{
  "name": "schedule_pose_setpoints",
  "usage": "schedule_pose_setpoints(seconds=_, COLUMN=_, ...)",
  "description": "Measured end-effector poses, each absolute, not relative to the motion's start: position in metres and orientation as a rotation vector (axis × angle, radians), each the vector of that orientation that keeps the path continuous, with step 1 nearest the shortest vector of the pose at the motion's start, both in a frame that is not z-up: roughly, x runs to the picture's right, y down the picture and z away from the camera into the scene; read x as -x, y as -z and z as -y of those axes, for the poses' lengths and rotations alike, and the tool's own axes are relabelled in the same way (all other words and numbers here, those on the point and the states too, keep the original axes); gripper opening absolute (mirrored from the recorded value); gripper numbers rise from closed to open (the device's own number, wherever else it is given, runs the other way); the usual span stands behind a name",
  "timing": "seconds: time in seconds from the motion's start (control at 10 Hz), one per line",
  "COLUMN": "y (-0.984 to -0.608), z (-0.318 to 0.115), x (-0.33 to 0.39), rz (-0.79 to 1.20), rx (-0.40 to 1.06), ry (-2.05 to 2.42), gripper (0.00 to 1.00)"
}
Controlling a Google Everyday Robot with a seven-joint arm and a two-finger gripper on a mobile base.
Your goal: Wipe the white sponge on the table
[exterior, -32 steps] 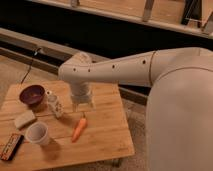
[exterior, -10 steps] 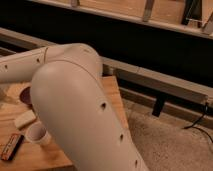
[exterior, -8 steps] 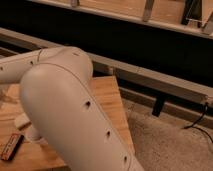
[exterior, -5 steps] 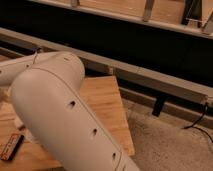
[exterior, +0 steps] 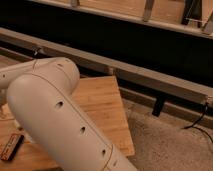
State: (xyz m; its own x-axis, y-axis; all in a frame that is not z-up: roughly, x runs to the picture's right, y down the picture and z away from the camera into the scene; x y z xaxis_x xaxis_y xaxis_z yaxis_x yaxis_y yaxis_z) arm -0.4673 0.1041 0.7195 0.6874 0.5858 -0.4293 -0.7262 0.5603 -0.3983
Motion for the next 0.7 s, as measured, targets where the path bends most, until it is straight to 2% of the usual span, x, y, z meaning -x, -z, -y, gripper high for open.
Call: schedule_pose_setpoints(seconds=0.7, y=-0.733, z=-0.112, x=0.48, rz=-0.336, rx=0.59, ry=-0.976, gripper=0.65)
